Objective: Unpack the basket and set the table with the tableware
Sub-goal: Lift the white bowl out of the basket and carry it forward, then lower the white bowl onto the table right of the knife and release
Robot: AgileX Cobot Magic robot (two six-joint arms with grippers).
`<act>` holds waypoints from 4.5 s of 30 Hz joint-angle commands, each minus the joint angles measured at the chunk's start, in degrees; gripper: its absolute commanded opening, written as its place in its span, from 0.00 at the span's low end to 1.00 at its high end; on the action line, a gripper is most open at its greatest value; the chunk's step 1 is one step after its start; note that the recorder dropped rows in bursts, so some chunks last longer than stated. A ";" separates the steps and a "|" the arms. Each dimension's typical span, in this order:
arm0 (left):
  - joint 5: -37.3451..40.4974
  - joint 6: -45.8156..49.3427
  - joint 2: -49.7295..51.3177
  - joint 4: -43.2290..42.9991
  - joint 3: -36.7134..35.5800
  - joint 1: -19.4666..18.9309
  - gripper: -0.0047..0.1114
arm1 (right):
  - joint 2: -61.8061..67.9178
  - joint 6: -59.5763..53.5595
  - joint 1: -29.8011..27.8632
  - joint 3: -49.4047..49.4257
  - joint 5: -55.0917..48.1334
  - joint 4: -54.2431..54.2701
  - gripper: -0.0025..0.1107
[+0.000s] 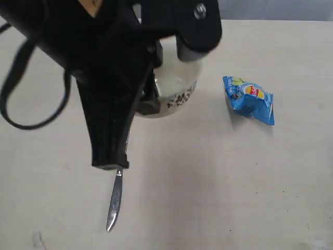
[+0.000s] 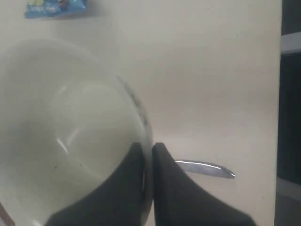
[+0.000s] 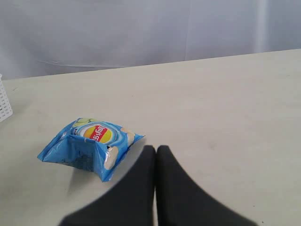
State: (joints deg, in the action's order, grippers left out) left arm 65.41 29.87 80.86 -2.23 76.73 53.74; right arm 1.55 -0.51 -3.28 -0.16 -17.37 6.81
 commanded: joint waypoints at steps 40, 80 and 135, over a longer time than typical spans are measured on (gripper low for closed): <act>-14.21 -8.73 16.74 -2.45 -4.31 7.95 0.04 | -0.17 -0.15 0.23 0.16 0.37 -0.14 0.03; -29.75 -20.06 22.38 -14.62 -14.91 14.14 0.04 | -0.17 -0.30 0.21 0.16 0.37 -0.14 0.03; -24.49 -21.80 10.10 -12.13 -15.02 14.14 0.59 | -0.17 -0.30 0.21 0.16 0.37 -0.14 0.03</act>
State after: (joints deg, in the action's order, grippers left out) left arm 40.53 9.30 93.65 -15.01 62.10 67.86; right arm 1.55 -0.49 -3.28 -0.16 -17.37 6.81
